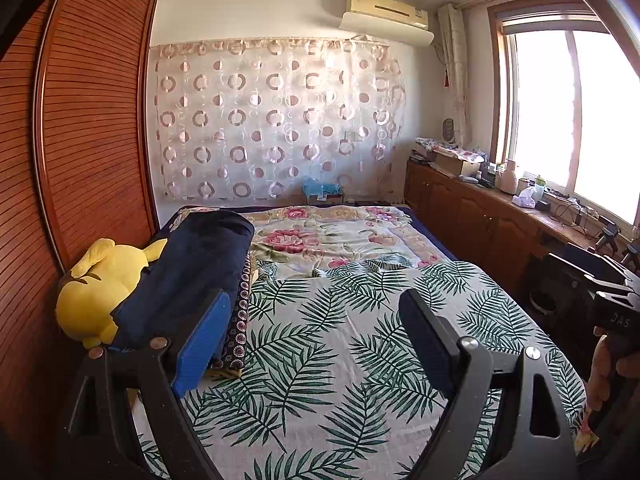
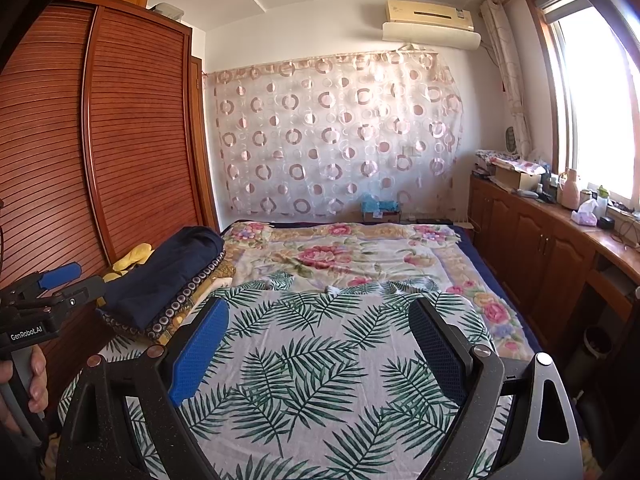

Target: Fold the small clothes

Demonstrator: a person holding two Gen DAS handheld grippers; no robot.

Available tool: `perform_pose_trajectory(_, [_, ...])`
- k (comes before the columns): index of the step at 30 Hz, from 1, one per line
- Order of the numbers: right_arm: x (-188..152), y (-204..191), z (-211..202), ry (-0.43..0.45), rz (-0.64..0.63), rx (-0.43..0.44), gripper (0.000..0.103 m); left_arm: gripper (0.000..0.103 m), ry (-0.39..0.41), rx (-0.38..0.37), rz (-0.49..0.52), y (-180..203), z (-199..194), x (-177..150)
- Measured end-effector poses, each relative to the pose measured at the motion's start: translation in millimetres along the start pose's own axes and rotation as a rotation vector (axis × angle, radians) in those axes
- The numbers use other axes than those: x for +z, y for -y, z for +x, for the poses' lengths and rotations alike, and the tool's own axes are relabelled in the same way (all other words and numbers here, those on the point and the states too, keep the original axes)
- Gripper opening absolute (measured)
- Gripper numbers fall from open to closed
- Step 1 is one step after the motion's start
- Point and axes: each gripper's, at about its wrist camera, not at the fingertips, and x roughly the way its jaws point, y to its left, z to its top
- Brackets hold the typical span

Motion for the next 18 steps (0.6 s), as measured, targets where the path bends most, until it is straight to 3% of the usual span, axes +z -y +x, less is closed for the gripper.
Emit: perform_pose_trajectory(18, [0.4,2.3,0.3,0.001,-0.003,0.002,0.092,0.087,0.0,0.001,0.0,1.0,-0.1,-0.1])
